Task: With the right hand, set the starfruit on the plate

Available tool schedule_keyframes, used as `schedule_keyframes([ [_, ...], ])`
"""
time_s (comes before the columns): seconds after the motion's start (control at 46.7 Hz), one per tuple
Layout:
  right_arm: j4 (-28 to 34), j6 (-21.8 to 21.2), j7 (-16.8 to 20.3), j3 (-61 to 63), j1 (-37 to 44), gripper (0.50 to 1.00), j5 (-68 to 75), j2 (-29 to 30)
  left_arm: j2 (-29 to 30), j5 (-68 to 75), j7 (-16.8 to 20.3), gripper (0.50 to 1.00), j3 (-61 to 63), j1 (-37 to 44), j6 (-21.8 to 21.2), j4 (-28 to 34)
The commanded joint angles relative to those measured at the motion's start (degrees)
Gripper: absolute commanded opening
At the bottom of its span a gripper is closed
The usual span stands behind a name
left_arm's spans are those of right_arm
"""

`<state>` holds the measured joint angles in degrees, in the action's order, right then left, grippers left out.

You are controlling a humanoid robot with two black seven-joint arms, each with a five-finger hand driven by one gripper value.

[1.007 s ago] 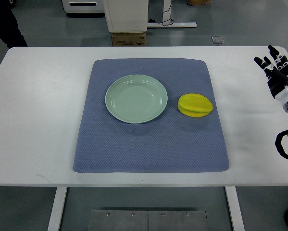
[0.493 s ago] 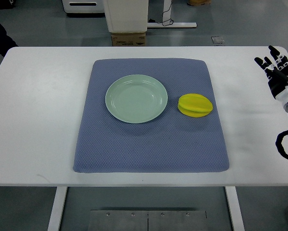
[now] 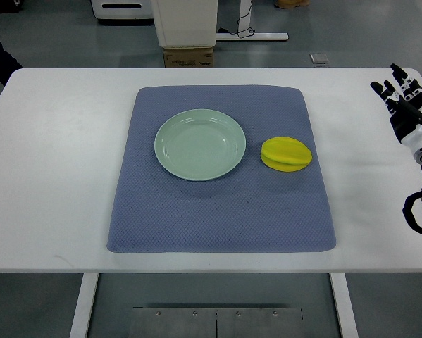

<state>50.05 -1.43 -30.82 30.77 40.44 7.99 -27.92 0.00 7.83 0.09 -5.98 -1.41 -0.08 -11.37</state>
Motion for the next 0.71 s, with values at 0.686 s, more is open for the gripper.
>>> schedule_keyframes([
  [0.686,-0.12,3.1,-1.78,0.26,0.43,1.0,0.01,-0.73,0.0,0.0,0.0,1.0,0.01,0.01,0.0,-0.06],
])
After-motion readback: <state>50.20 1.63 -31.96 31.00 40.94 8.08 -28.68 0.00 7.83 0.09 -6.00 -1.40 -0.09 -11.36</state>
